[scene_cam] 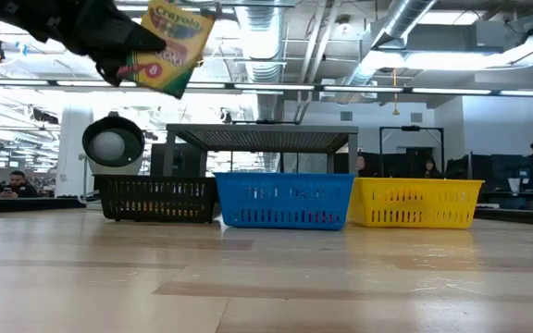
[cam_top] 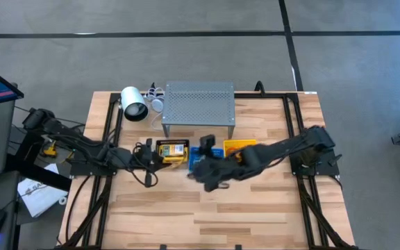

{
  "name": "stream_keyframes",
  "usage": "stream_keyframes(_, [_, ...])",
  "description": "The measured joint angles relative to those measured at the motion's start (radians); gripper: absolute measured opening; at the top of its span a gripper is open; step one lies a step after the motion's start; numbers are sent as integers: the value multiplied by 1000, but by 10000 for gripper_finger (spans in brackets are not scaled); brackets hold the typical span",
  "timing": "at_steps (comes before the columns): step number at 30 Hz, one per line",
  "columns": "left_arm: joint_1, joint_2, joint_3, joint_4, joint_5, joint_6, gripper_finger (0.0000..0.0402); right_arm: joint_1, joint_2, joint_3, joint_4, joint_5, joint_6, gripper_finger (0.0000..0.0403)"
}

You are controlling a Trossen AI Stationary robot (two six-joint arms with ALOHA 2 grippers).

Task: Pick & Place Office Desk Supplies
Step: Put the box of crayons into the black bin

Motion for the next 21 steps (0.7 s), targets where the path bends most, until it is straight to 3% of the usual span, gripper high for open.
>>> stream_keyframes(5, [0,-72,0,-19,0,55,33,0,-131,-124,31,-119,84,215])
stream_keyframes(14, [5,-182,0,-99,29,122,36,4,-502,-695,527,-152,130,195])
stream_keyframes(21, [100,-231,-1,-127,170,157,33,45,-793,-1008,770,-257,220,189])
